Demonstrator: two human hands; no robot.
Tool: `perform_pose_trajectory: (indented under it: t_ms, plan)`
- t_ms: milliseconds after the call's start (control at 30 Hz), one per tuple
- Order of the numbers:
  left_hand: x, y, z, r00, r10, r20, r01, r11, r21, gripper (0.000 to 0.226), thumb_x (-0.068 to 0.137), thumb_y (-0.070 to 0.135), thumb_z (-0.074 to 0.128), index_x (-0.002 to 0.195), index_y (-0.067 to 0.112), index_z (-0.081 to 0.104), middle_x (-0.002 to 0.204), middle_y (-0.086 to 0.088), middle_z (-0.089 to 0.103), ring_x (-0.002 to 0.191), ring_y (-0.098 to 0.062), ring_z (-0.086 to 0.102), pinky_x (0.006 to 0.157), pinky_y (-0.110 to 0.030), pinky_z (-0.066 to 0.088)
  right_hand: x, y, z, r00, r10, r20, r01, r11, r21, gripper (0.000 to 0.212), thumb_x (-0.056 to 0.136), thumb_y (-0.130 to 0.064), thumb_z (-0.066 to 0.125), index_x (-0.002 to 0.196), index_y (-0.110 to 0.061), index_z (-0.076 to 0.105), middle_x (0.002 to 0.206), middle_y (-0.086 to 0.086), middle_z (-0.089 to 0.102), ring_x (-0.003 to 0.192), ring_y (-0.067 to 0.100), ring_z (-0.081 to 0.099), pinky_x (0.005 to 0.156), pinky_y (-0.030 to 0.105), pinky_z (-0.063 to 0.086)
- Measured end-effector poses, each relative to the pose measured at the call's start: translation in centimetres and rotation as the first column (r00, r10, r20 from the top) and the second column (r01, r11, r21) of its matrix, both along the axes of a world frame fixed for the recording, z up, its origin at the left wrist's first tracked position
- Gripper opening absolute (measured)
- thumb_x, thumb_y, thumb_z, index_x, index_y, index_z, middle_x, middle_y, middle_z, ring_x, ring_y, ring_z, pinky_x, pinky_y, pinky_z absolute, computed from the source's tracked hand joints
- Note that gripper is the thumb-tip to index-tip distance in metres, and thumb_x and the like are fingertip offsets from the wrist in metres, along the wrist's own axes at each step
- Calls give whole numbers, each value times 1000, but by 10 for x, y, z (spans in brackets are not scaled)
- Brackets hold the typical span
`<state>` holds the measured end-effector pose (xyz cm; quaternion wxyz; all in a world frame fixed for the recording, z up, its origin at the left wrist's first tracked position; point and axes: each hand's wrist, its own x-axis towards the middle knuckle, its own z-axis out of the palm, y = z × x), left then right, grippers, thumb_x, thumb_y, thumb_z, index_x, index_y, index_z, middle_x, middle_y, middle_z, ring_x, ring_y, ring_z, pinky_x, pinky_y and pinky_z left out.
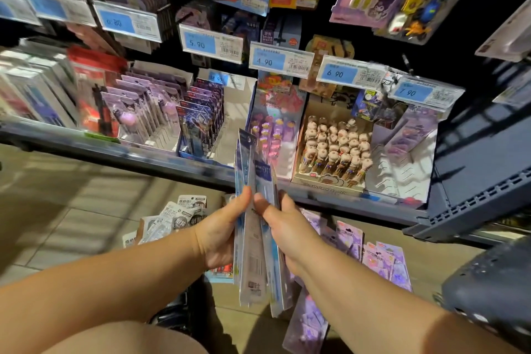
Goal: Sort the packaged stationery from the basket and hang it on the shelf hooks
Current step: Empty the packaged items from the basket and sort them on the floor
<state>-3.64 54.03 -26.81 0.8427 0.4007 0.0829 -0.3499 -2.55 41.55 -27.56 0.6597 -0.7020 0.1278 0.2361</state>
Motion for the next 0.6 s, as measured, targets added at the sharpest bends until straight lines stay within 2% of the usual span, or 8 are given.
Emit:
perform_pose_trajectory:
  t_ms: [100, 167, 200, 267, 333, 400, 467, 600]
  plan:
    - [1, 4, -6, 999, -3, 32, 4, 999, -41, 60, 55, 25, 88, 110, 7, 72, 105, -23, 67, 96, -34, 67, 92, -50, 53, -2, -4, 10, 1000, -30, 2, 30, 999, 15, 76, 65, -64, 74, 128, -28, 51, 124, 3, 62, 96, 17, 70, 78, 36, 59]
    - [3, 6, -10, 999, 42, 2, -42, 999, -18, 58, 62, 12, 71, 119, 2, 64, 104, -26, 64, 92, -37, 65, 93, -52, 50, -1, -10, 10, 1000, -26, 7, 26, 999, 47, 44, 82, -51, 68, 118, -30, 54, 111, -2, 68, 87, 12, 71, 72, 31, 59]
    - [4, 6, -11, 998, 62, -9, -63, 998, -11, 59, 64, 8, 65, 122, 1, 61, 104, -26, 64, 91, -37, 65, 92, -52, 50, 0, -11, 11, 1000, -22, 13, 21, 999, 43, 36, 85, -50, 65, 114, -31, 55, 108, -4, 68, 87, 11, 71, 73, 30, 58]
    - [4, 6, -12, 996, 91, -11, -91, 996, -15, 58, 64, 5, 66, 121, 1, 62, 104, -26, 66, 90, -37, 67, 88, -51, 53, 1, -11, 14, 1000, -14, 9, 14, 1000, 17, 52, 81, -63, 59, 120, -29, 53, 113, -3, 68, 94, 14, 69, 83, 36, 57]
    - [4, 5, -13, 996, 94, -11, -94, 995, -34, 64, 56, 7, 81, 118, 0, 66, 108, -25, 66, 93, -37, 68, 88, -50, 55, 2, -10, 13, 998, -38, -49, 40, 999, 34, 63, 81, -72, 50, 126, -28, 54, 117, 1, 68, 100, 19, 68, 90, 43, 55]
    - [4, 6, -14, 996, 93, -16, -94, 995, -41, 69, 52, 14, 89, 116, 0, 67, 108, -25, 67, 93, -37, 68, 85, -49, 57, 3, -14, 12, 998, -40, -51, 43, 997, 66, 37, 95, -49, 50, 124, -26, 56, 111, 1, 70, 96, 19, 70, 89, 45, 55]
    - [4, 8, -16, 995, 101, -16, -101, 994, -44, 79, 54, 19, 91, 124, -2, 62, 115, -26, 65, 97, -37, 68, 88, -50, 55, 4, -20, 11, 999, -18, -36, 20, 999, 41, 17, 95, -23, 58, 112, -23, 61, 100, 1, 73, 87, 18, 72, 84, 44, 57]
    - [2, 10, -15, 996, 82, -37, -85, 994, -74, 72, 52, 20, 93, 117, 0, 69, 118, -26, 66, 98, -37, 69, 87, -50, 56, 1, -26, 15, 999, -28, -30, 30, 997, 65, 26, 81, -8, 74, 106, -11, 67, 94, 10, 75, 84, 27, 73, 82, 48, 57]
